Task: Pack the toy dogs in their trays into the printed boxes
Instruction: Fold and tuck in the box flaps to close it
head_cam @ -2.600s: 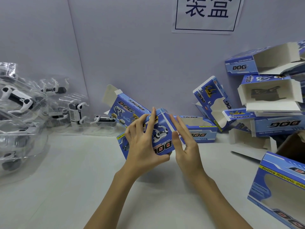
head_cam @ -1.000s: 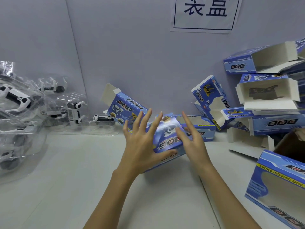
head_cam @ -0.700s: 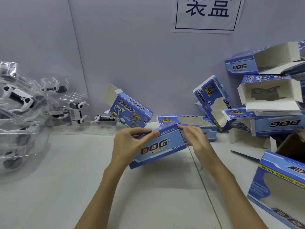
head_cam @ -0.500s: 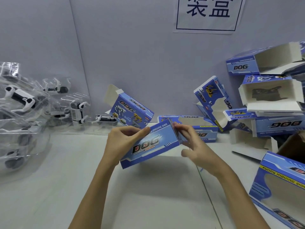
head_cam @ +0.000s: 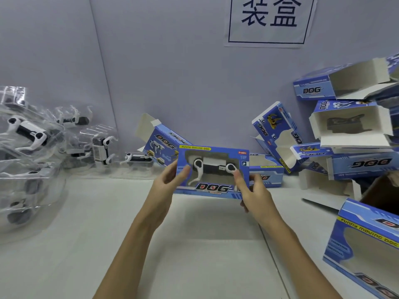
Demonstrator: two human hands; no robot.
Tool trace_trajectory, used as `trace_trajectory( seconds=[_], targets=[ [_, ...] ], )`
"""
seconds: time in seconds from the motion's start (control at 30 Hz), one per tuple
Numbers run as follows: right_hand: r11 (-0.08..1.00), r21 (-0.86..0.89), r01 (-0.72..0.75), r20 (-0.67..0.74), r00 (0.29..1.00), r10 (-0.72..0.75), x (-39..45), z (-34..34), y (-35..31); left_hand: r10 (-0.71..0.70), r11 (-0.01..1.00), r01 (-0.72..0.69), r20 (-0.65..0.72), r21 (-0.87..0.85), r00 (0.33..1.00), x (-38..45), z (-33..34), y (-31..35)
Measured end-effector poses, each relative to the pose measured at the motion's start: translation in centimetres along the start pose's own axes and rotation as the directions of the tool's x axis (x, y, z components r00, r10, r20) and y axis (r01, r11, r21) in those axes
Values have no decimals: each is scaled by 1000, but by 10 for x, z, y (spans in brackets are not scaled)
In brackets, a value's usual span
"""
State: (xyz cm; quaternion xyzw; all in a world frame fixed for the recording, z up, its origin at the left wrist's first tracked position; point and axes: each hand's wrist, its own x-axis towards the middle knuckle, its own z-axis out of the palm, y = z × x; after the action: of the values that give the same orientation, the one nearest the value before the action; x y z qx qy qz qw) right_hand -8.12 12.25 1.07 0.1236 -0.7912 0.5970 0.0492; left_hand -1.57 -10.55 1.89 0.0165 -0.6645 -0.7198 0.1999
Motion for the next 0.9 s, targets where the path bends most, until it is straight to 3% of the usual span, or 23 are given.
trace_trajectory(
  seconds=[0.07,0.23,0.37,0.63,0.8,0.9],
  targets=[
    [998,66,4,8,1000,-5,-1,5,-1,49,998,-49,-5,38,999,0,11,-5],
    [966,240,97,32,994,-107,-7,16,-3,115,988,-126,-123,-86,986,-1,29,-10],
    [928,349,130,-32,991,-126,-8,20,-6,50,981,-83,-179,-177,983,-2,31,-11],
    [923,312,225,-8,972,-234,-9,20,-7,-35,955,-15,-162,-295,986,2,16,-13],
    [911,374,172,-32,984,-173,-6,18,-3,24,974,-59,-156,-218,987,2,26,-16],
    [930,354,98,95,986,-140,-4,7,-1,16,976,-40,-117,-212,993,3,7,-12]
  ],
)
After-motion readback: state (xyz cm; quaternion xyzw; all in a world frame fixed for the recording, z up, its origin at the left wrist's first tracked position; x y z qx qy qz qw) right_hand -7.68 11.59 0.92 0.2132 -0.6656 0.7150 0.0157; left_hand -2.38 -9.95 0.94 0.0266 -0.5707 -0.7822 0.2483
